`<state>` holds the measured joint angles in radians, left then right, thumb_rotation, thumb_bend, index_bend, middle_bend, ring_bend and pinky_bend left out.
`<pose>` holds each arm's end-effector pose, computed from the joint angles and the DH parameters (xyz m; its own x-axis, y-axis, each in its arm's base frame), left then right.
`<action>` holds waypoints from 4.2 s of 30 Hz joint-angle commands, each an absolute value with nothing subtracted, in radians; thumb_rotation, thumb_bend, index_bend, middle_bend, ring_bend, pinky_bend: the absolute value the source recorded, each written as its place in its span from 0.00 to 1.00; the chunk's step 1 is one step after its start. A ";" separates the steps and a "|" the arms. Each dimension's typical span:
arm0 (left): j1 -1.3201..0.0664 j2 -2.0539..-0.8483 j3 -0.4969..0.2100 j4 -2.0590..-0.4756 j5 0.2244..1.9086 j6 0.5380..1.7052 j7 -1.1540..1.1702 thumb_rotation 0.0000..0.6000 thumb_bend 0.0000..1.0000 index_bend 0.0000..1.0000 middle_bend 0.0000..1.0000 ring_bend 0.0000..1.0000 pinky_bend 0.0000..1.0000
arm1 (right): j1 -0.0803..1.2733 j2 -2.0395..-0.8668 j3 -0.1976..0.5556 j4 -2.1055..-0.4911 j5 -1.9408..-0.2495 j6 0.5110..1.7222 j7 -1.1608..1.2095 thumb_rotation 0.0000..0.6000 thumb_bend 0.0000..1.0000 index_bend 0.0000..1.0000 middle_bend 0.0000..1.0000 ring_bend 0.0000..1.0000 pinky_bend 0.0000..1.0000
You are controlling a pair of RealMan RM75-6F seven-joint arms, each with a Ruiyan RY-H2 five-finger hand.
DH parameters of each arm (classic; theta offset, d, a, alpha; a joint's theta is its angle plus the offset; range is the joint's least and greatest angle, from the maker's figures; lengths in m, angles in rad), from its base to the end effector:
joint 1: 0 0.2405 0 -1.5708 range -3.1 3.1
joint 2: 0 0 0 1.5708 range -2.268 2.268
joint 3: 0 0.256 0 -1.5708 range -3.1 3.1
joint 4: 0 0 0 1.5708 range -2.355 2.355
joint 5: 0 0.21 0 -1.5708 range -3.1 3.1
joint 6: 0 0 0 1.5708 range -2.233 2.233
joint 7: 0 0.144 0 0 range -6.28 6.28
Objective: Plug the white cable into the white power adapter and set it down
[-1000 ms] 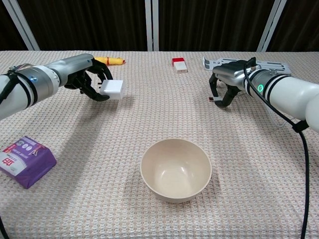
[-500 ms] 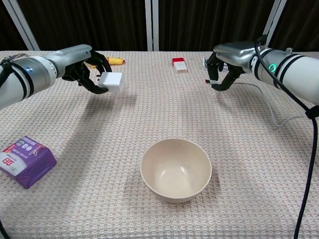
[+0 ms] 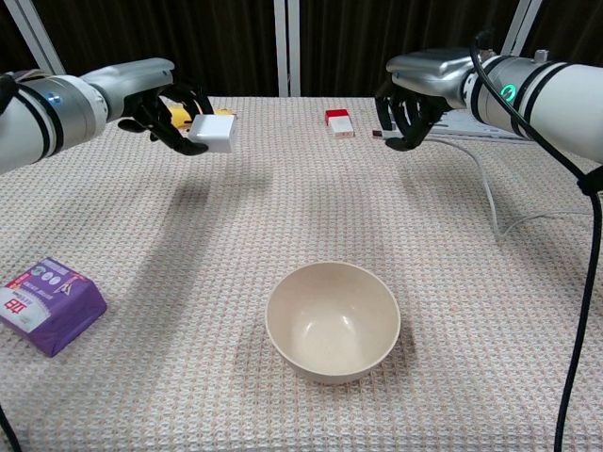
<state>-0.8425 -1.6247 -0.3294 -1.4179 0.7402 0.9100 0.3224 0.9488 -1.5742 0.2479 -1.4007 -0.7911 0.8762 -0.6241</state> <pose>-0.1246 0.3858 -0.0220 0.1562 0.3399 0.9274 0.9854 -0.1177 -0.1228 -0.1044 -0.3964 -0.0174 0.5828 -0.2301 0.7794 -0.7956 -0.3568 0.4895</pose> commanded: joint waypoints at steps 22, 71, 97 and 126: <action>-0.938 -1.633 -0.329 -1.467 0.677 0.936 0.402 1.00 0.23 0.55 0.48 0.75 0.96 | 1.150 -1.655 0.296 -1.404 -0.541 0.876 -0.769 1.00 1.00 0.69 0.64 0.47 0.49; -1.014 -1.670 -0.335 -1.473 0.577 1.009 0.504 1.00 0.23 0.55 0.48 0.75 0.96 | 1.280 -1.716 0.296 -1.329 -0.399 0.904 -0.773 1.00 0.99 0.70 0.63 0.47 0.49; -1.049 -1.701 -0.292 -1.437 0.587 1.056 0.640 1.00 0.24 0.55 0.52 0.75 0.96 | 1.341 -1.738 0.305 -1.319 -0.252 0.917 -0.862 1.00 0.80 0.63 0.59 0.47 0.48; -1.048 -1.707 -0.302 -1.418 0.578 1.046 0.659 1.00 0.24 0.55 0.52 0.75 0.96 | 1.325 -1.712 0.288 -1.337 -0.247 0.918 -0.855 1.00 0.45 0.40 0.55 0.46 0.46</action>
